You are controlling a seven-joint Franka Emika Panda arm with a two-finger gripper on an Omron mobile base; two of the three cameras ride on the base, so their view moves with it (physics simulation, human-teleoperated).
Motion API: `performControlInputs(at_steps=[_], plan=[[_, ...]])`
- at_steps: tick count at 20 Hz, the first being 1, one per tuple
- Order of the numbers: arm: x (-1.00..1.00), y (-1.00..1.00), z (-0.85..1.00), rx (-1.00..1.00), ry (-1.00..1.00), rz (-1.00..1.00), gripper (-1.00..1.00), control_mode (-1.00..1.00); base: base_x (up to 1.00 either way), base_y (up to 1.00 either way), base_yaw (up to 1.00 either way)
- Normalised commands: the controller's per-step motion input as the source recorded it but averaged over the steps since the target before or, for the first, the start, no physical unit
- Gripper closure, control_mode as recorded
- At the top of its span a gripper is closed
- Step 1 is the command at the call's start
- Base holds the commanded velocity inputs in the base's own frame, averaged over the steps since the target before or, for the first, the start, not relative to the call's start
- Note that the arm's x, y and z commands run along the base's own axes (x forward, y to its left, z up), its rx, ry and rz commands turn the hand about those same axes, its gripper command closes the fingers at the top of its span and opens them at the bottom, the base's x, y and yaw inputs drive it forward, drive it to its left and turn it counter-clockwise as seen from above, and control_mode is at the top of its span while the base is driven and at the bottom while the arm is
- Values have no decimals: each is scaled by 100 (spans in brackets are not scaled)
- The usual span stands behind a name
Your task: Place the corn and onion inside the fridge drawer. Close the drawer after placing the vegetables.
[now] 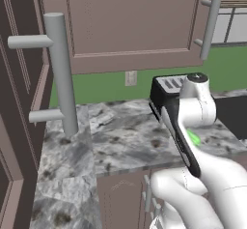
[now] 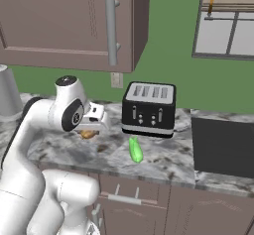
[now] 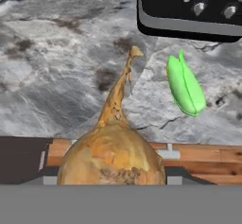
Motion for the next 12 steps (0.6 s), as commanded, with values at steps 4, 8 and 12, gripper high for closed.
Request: performControlInputs(at_steps=[4, 8, 12], plan=[[-53, 25, 100, 0, -9, 0, 100, -100, 0, 0, 0], [-41, 18, 85, 0, -3, 0, 100, -100, 0, 0, 0], [-24, 0, 21, 0, 0, 0, 100, -100, 0, 0, 0]])
